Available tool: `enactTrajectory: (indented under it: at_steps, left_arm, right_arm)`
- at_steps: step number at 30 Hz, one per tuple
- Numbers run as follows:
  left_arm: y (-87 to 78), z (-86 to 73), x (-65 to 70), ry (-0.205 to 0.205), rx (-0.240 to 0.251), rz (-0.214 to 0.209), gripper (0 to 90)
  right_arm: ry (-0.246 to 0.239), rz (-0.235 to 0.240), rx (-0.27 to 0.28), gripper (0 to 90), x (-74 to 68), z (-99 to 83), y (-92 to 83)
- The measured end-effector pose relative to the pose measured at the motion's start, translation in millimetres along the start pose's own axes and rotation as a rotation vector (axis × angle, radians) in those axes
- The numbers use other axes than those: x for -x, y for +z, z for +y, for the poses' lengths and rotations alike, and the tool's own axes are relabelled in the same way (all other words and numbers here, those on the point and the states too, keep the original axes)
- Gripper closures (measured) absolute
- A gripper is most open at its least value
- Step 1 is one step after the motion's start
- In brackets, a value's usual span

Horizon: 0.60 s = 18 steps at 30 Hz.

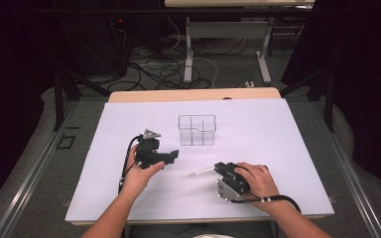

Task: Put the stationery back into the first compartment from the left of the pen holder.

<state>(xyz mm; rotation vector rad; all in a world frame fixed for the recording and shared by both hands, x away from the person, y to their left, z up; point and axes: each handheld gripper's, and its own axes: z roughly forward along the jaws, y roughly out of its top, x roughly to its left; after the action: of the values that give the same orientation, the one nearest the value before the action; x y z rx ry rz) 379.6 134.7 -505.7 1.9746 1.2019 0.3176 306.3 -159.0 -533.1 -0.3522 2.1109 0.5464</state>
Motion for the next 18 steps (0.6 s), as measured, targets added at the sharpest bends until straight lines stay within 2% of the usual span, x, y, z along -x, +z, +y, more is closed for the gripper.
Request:
enactTrajectory:
  at_steps: [1,3,4,7,8,10,13,18]
  left_arm:
    - [-0.2,-0.3,-1.9,-0.007,0.003,0.0,12.4]
    - [-0.6,-1.1,-6.2,-0.013,0.008,0.005,8.9]
    - [-0.7,-1.4,-8.2,-0.019,0.009,0.01,7.6]
    - [-1.1,-2.5,-14.3,-0.022,0.005,0.035,3.7]
    - [-1.0,-3.1,-16.1,-0.024,0.005,0.038,2.6]
    - [-0.8,-4.3,-18.7,-0.032,0.004,0.046,1.3]
    - [-1.5,-5.8,-23.2,-0.028,0.002,0.051,0.1]
    - [-2.6,-7.2,-28.7,-0.044,0.01,0.061,0.2]
  right_arm:
    - [0.052,0.005,0.028,79.1,0.7,-1.3,1.7]
    - [0.111,0.009,0.035,79.1,4.7,-2.3,2.7]
    - [0.113,0.023,0.034,79.1,7.2,-2.7,3.1]
    - [0.192,0.024,0.047,79.2,7.0,-1.3,6.5]
    - [0.182,0.007,0.052,79.1,8.2,-0.7,7.6]
    - [0.197,0.029,0.059,79.1,11.8,0.3,9.9]
    - [0.263,0.045,0.055,79.2,18.2,0.9,11.8]
    - [0.455,0.043,0.113,79.2,34.4,-0.3,17.9]
